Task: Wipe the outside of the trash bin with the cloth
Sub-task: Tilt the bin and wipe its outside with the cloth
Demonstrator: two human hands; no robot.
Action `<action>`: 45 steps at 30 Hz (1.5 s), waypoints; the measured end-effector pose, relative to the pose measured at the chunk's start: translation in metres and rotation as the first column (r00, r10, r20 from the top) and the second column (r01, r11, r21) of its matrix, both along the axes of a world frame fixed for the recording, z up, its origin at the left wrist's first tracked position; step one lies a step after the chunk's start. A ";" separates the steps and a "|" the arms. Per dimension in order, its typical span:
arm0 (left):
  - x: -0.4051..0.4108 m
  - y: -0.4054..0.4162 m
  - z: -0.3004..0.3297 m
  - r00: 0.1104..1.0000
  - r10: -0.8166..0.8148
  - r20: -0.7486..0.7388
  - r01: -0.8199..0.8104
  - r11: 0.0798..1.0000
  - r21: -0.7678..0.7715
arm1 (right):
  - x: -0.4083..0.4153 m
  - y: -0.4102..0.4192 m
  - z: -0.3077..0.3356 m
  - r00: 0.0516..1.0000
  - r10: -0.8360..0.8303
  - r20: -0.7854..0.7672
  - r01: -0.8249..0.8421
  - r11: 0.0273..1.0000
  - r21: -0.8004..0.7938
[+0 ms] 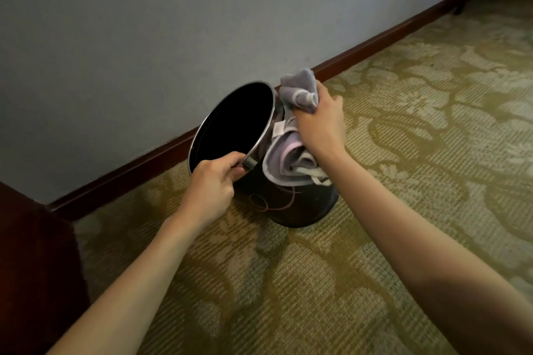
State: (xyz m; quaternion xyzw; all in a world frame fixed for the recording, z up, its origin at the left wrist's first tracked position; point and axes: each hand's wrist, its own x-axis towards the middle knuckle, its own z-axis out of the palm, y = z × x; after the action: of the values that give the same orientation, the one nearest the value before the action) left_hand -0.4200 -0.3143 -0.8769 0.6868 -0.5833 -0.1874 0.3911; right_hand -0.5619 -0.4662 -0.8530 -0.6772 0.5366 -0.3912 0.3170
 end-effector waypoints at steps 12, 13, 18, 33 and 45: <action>0.010 0.007 0.000 0.982 0.189 0.009 -0.189 0.981 -0.034 | -0.042 -0.005 -0.090 0.851 -0.133 -0.508 0.142 0.990 -0.021; 0.009 0.008 0.000 0.979 0.205 -0.001 -0.205 0.978 -0.031 | -0.046 -0.005 -0.092 0.842 -0.121 -0.525 0.136 0.991 -0.011; -0.003 0.009 0.002 0.974 0.227 0.003 -0.227 0.974 -0.008 | -0.060 -0.005 -0.083 0.863 -0.067 -0.501 0.069 0.998 -0.015; -0.025 -0.011 0.054 0.932 0.275 0.235 -0.310 0.942 0.126 | -0.096 0.010 -0.067 0.975 0.106 -0.196 -0.121 0.991 -0.062; -0.004 -0.034 0.054 0.973 0.227 0.032 -0.229 0.969 0.088 | -0.058 0.027 -0.053 0.922 0.249 -0.297 -0.353 0.856 -0.378</action>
State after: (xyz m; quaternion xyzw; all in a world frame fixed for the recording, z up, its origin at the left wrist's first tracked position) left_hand -0.4236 -0.3482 -0.8232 0.7684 -0.4956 -0.1600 0.3719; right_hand -0.6194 -0.4389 -0.9065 -0.8475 0.3592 -0.3597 0.1531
